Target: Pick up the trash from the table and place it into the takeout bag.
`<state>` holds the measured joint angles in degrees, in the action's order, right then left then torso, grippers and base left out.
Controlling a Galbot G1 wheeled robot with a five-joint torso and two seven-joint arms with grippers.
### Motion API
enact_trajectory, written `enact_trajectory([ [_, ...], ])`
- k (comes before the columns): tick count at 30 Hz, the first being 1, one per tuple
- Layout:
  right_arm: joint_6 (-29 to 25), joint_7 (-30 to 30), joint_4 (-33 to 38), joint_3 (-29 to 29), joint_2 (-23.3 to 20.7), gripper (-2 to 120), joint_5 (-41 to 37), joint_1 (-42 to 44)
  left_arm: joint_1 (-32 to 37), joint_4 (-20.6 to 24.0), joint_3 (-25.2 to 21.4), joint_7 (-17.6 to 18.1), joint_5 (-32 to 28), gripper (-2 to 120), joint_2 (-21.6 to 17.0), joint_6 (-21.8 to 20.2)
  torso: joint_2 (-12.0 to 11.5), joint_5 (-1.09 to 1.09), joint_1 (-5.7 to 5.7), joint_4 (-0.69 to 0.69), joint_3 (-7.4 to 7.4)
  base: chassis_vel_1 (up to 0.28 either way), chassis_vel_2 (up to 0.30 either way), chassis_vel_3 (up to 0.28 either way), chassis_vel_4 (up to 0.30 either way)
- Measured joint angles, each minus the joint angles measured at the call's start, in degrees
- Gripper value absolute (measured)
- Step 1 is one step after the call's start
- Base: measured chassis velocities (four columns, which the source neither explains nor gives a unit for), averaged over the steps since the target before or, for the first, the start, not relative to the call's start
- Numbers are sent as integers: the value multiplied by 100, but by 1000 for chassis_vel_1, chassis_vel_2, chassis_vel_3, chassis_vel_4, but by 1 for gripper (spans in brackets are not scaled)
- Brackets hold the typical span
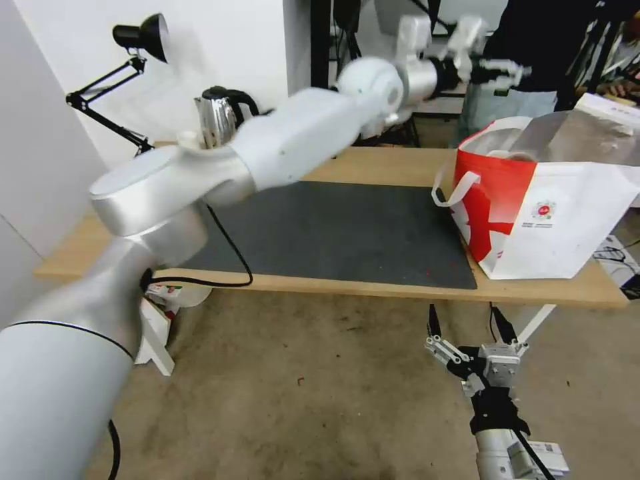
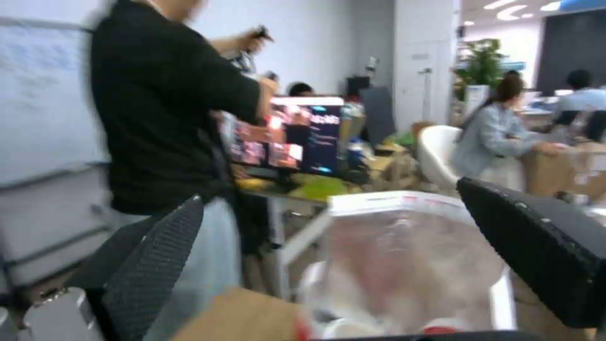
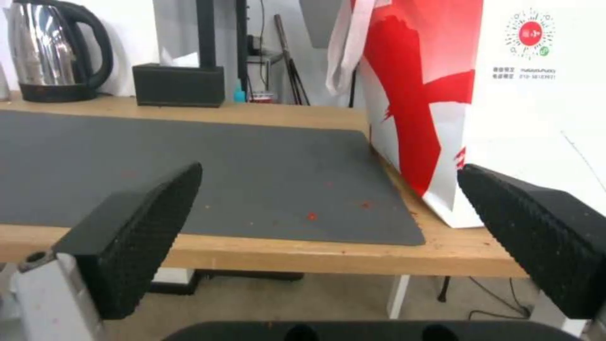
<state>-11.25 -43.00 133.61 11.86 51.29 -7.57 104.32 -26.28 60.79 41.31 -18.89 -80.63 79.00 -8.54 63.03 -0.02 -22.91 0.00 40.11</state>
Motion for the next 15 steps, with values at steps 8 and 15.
enact_trajectory([
  [8, 0, 0, 0, 0, 0, 100, 0, 0, 1269, 2859, -1173, 644, 692, 100, -2957, 103, -1, -4, 0, 0, 0, 0, 0, 0, 0],
  [15, 0, 0, 0, 0, 0, 100, 0, -1, 5105, 4915, -4831, 880, 1796, 100, -4595, 441, 0, 6, 1, 2, -2, 0, 0, 0, 0],
])
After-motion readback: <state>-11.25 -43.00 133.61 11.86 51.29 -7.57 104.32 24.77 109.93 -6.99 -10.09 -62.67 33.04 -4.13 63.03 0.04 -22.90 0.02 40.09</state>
